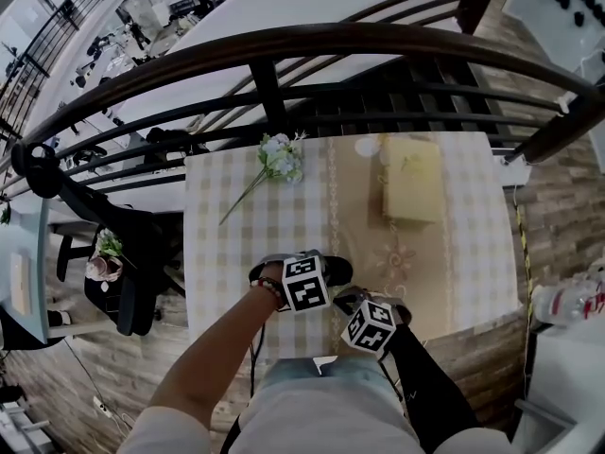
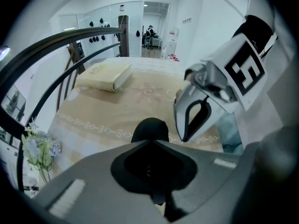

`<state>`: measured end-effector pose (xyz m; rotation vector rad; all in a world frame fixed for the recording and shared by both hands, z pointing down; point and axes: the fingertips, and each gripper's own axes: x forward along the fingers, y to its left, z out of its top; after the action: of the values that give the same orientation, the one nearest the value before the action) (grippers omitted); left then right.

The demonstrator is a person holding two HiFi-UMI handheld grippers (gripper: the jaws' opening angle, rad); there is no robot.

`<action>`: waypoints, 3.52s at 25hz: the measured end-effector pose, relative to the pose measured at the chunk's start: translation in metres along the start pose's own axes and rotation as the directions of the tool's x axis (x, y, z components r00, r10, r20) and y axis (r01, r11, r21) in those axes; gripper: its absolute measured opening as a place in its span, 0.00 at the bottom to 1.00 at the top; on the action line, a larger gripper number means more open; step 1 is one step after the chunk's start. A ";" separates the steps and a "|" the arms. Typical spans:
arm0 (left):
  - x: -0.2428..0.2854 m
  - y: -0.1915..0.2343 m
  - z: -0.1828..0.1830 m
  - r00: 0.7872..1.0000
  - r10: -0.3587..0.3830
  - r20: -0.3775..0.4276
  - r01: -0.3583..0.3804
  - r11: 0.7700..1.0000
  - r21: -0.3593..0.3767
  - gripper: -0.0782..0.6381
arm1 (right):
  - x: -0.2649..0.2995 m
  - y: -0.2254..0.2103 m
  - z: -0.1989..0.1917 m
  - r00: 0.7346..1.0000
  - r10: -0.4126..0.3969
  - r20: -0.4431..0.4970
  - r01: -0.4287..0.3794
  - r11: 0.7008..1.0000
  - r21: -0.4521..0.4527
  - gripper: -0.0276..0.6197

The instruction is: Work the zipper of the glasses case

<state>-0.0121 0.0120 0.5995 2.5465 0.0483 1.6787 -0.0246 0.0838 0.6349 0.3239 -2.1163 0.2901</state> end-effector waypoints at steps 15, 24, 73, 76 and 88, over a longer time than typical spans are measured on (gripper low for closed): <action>0.000 -0.001 0.000 1.000 0.013 0.014 -0.013 1.000 0.005 0.12 | -0.009 -0.053 -0.025 0.961 -0.276 -0.011 0.252 0.863 0.438 0.24; 0.001 -0.001 0.000 1.000 0.019 0.013 -0.019 1.000 0.008 0.12 | -0.008 -0.057 -0.028 0.966 -0.255 -0.049 0.258 0.931 0.259 0.09; -0.080 0.032 0.027 0.891 0.279 0.357 -0.183 0.942 -0.280 0.12 | -0.070 -0.083 0.031 0.870 -0.483 0.097 0.363 0.761 0.538 0.30; -0.121 0.050 0.035 0.799 0.408 0.442 -0.235 0.889 -0.394 0.12 | -0.099 -0.102 0.058 0.821 -0.543 0.175 0.391 0.759 0.521 0.30; -0.280 0.075 0.023 0.431 0.735 0.523 -0.395 0.675 -0.623 0.12 | -0.217 -0.131 0.158 0.569 -0.719 0.400 0.462 0.681 0.568 0.30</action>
<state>-0.1034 -0.0854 0.3410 2.7870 -1.2581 0.4018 0.0096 -0.0660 0.3788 1.5630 -2.3652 0.2185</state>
